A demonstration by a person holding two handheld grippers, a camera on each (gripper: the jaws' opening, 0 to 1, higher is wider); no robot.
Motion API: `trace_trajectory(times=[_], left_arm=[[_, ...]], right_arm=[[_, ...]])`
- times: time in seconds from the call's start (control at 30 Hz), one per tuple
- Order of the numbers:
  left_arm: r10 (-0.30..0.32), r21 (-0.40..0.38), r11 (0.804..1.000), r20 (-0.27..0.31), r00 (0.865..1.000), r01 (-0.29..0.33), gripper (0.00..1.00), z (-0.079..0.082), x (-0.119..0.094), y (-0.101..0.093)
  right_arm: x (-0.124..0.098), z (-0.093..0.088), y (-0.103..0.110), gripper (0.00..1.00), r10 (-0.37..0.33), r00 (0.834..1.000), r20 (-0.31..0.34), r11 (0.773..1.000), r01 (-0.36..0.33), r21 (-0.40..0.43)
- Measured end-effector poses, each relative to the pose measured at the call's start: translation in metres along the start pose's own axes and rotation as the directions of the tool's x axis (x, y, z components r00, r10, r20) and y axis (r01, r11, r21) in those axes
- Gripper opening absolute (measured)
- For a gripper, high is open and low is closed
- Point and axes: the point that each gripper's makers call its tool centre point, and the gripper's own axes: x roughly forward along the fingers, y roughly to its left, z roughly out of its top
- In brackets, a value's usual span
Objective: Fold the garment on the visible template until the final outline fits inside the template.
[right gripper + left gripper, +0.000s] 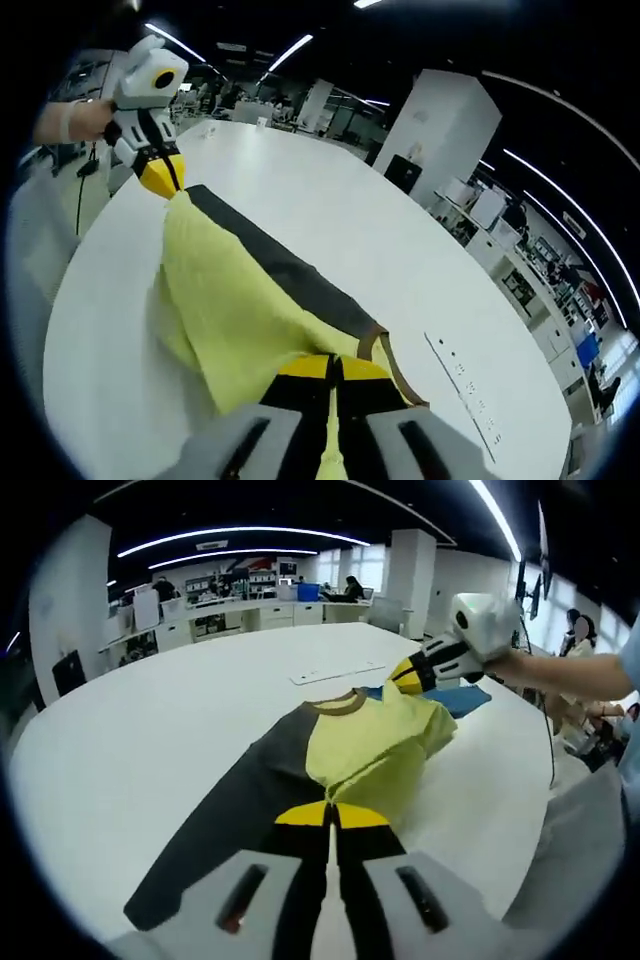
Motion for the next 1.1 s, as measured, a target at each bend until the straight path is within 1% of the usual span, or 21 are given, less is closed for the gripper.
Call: trace_trajectory(times=[0.1,0.3,0.63,0.8,0.93,1.03,1.1], left_arm=[[-0.006,-0.006,1.0,-0.007,1.0,0.006,0.0,-0.003,0.005,-0.001],[-0.015,-0.003,1.0,-0.026,1.0,0.015,0.0,-0.007,0.014,-0.005],[-0.029,-0.013,1.0,-0.033,0.999,0.029,0.0,-0.01,0.016,-0.009],[-0.029,-0.011,1.0,-0.035,0.999,0.029,0.0,-0.009,0.017,-0.011],[-0.032,-0.009,0.999,-0.036,0.999,0.032,0.0,-0.01,0.016,-0.013],[-0.032,-0.007,0.999,-0.041,0.999,0.032,0.0,-0.011,0.016,-0.014],[-0.032,-0.009,0.999,-0.042,0.999,0.032,0.0,-0.012,0.016,-0.014]], right_arm=[[0.011,-0.009,-0.003,0.0,0.007,1.0,-0.015,0.999,-0.007,0.041],[0.025,-0.023,-0.001,0.0,0.029,0.998,-0.051,0.998,-0.026,0.053],[0.027,-0.029,0.001,0.0,0.039,0.997,-0.071,0.998,-0.035,0.062],[0.02,-0.03,-0.003,0.0,0.017,0.997,-0.073,0.998,-0.013,0.065],[0.012,-0.034,-0.007,0.05,-0.006,0.997,-0.074,0.997,0.012,0.079],[0.005,-0.034,-0.007,0.1,-0.018,0.998,-0.056,0.991,0.025,0.134],[-0.001,-0.034,-0.007,0.17,-0.025,0.999,-0.042,0.984,0.032,0.174]])
